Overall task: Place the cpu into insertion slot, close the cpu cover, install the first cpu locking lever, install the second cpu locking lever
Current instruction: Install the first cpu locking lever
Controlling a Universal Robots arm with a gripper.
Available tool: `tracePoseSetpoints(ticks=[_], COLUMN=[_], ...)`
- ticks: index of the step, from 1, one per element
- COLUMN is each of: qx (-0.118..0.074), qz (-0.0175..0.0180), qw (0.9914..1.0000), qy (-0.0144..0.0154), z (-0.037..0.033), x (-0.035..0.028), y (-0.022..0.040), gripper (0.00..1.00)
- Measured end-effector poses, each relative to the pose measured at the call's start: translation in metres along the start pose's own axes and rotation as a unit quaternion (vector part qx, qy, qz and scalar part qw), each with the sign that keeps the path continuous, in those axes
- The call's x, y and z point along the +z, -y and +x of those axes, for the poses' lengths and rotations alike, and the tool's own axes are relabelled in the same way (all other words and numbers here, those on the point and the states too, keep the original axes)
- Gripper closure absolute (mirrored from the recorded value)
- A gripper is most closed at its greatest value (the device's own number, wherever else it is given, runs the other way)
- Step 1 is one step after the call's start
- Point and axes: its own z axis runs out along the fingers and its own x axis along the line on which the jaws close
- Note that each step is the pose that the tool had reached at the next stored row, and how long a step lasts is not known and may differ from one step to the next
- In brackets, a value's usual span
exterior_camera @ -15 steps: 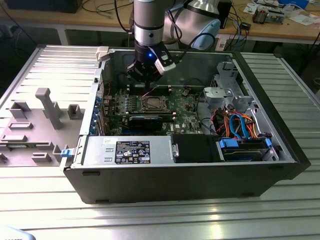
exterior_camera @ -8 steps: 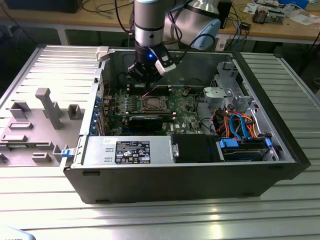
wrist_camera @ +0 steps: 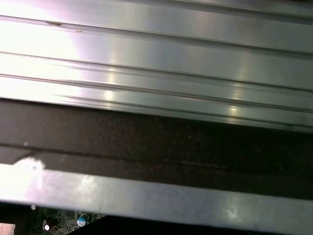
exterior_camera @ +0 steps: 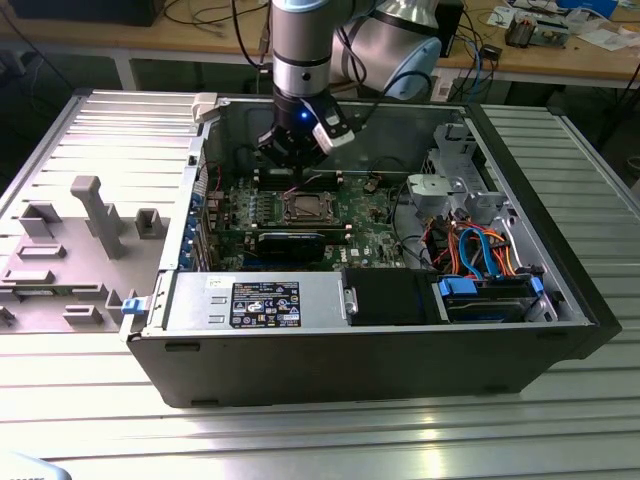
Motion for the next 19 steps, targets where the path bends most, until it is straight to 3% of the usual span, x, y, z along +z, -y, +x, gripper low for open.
tracePoseSetpoints(ticks=[19], qx=[0.000], qz=[-0.0001], qw=[1.00000], qy=[-0.0008], z=[-0.0187], x=[0.0121], y=[0.0023], gripper=[0.89])
